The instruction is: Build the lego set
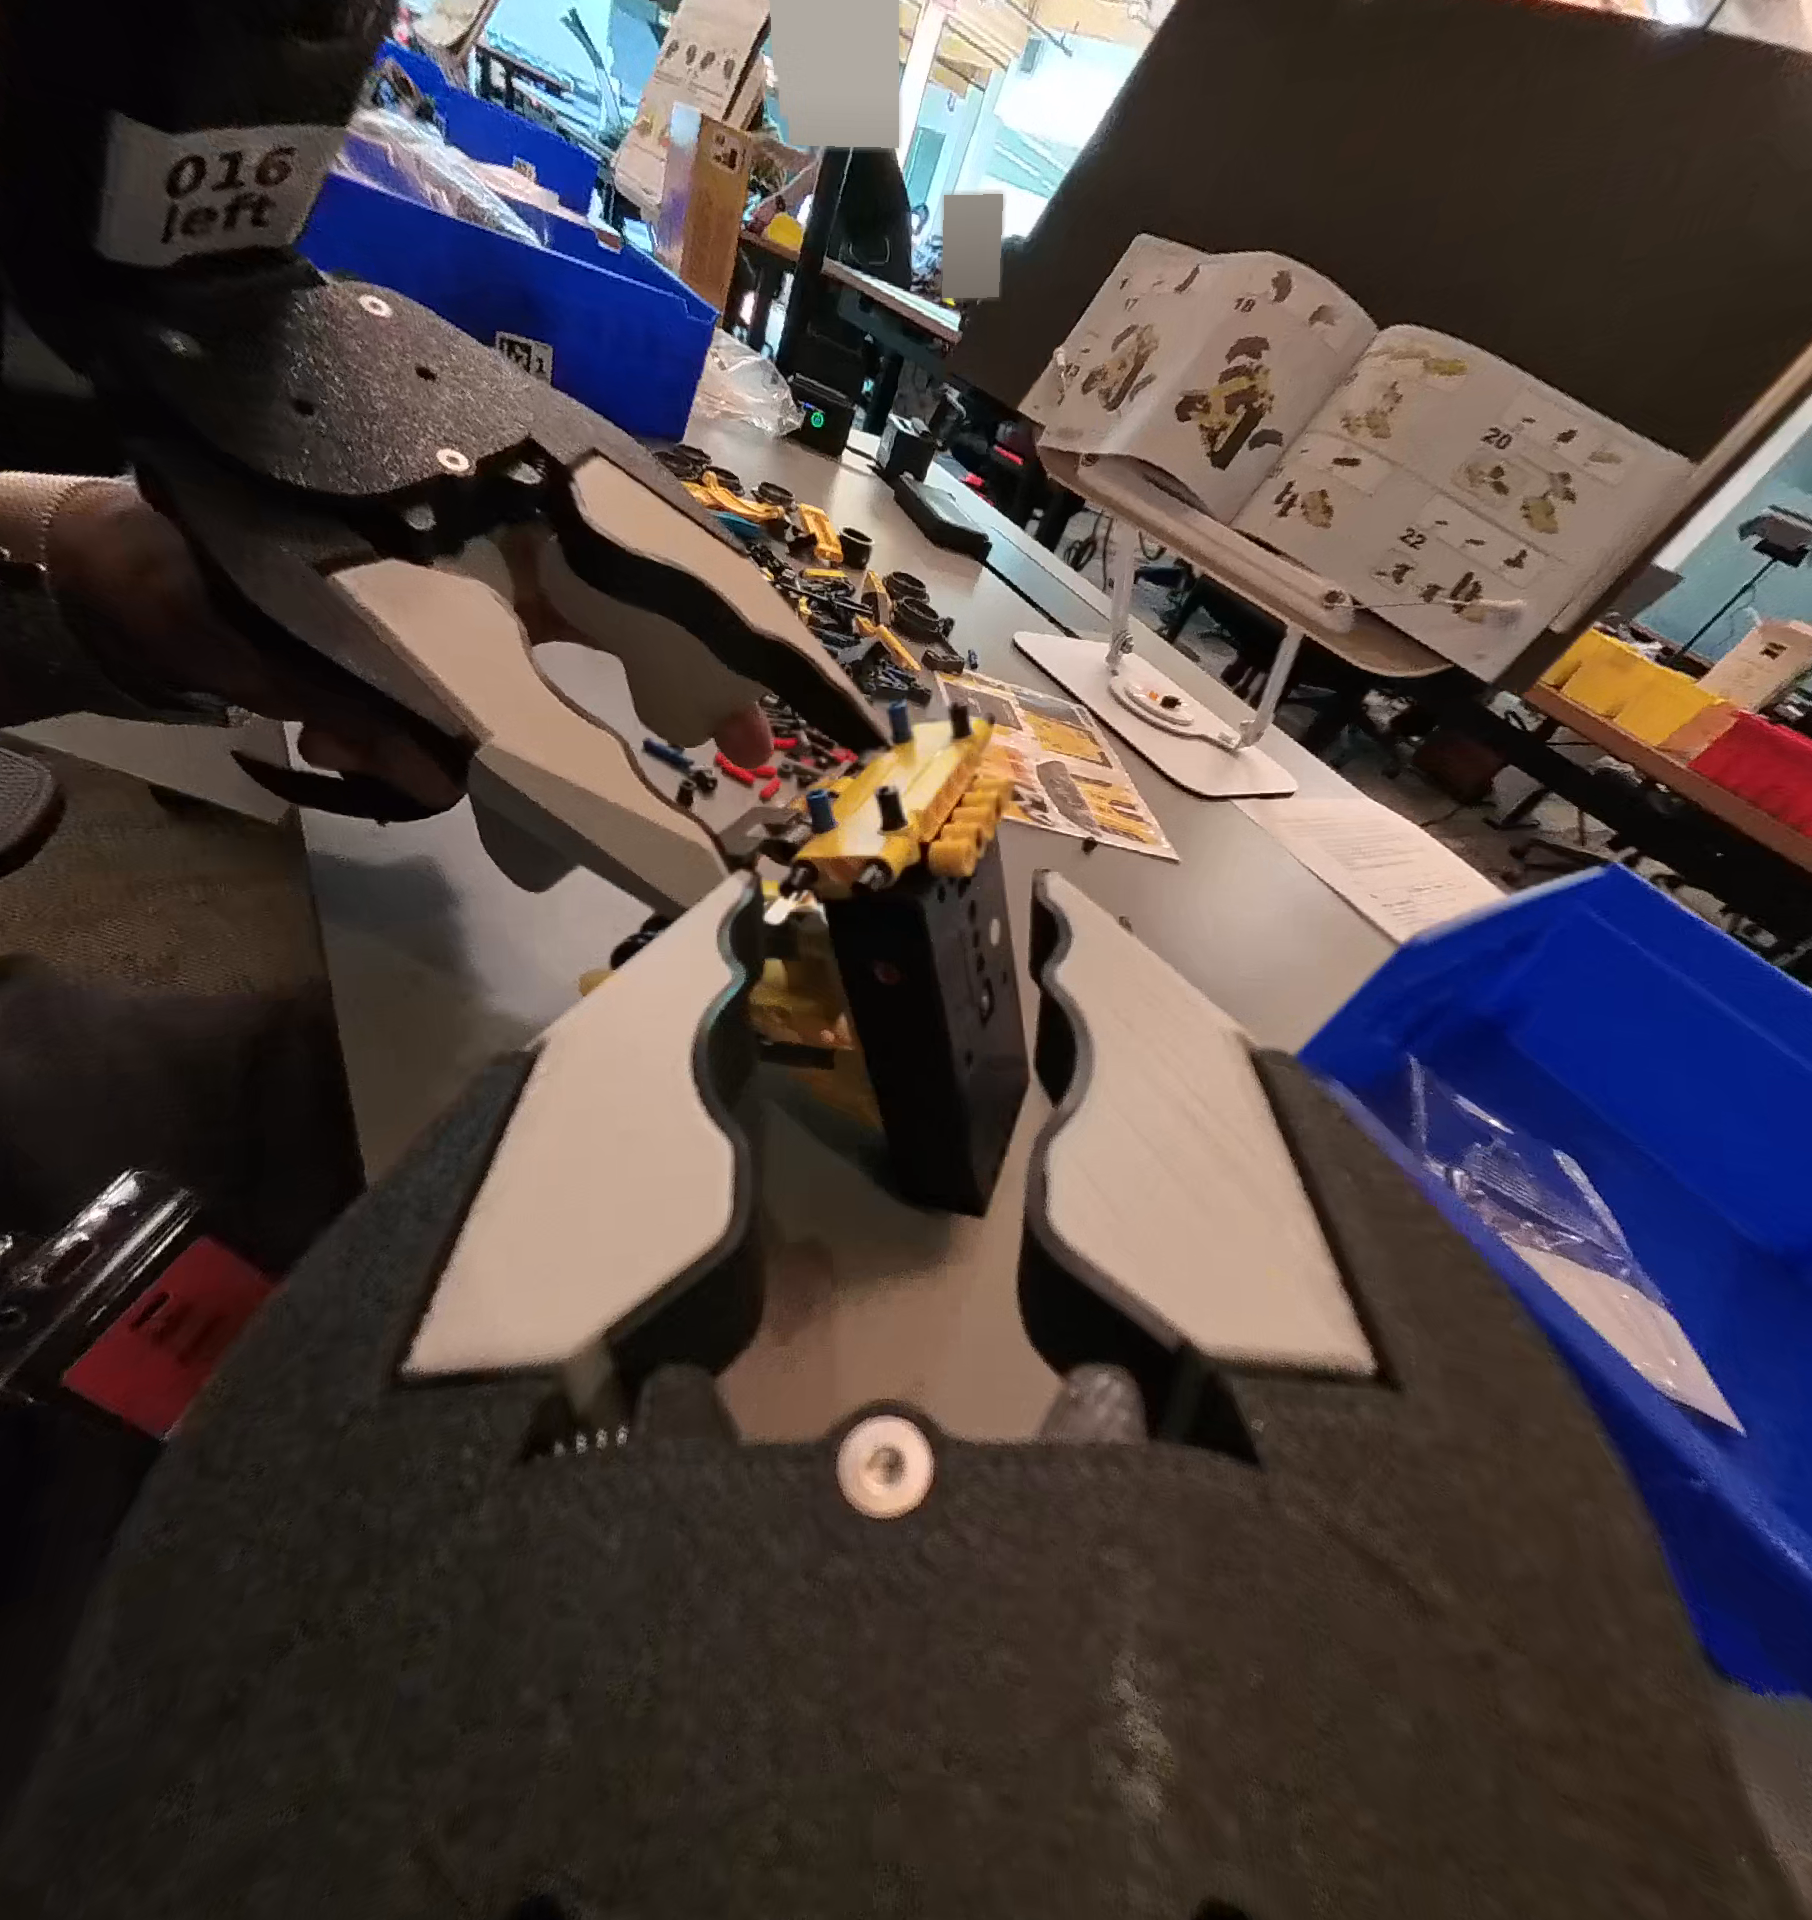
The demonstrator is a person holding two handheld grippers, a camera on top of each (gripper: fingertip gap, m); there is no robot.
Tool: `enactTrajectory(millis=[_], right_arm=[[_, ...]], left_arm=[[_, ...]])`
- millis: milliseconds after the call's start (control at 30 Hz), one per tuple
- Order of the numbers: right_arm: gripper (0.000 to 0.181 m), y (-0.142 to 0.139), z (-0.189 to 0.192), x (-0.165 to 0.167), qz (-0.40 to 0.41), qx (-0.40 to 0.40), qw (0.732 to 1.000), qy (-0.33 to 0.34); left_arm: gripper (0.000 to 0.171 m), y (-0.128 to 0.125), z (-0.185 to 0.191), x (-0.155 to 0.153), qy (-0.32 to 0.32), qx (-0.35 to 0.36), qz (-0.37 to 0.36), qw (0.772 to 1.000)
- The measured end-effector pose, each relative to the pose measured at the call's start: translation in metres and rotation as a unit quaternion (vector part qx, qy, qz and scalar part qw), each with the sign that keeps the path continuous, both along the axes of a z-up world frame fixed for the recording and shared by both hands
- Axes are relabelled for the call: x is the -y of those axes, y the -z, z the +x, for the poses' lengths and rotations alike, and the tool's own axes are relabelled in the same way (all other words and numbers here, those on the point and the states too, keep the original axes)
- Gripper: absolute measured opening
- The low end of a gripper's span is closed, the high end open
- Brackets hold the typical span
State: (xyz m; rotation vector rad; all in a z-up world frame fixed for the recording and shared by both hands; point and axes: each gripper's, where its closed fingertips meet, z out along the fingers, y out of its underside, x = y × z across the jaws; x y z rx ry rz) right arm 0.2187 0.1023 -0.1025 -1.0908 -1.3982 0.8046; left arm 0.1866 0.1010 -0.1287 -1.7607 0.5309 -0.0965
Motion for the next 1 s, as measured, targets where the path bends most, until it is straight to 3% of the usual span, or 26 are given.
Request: enactTrajectory(millis=[267,400,1000], right_arm=[[0.046,0.006,-0.014,-0.001,0.060,0.020,0.997,0.051],[0.037,0.007,-0.018,0.003,0.065,0.020,0.997,0.046],[0.026,0.010,-0.023,0.008,0.084,0.038,0.994,0.056]], left_arm=[[0.069,0.000,0.001,0.001,0.008,0.003,0.007,1.000],[0.069,0.000,0.001,0.001,0.010,0.007,0.008,1.000],[0.069,0.002,0.000,0.001,0.005,0.019,0.004,1.000]])
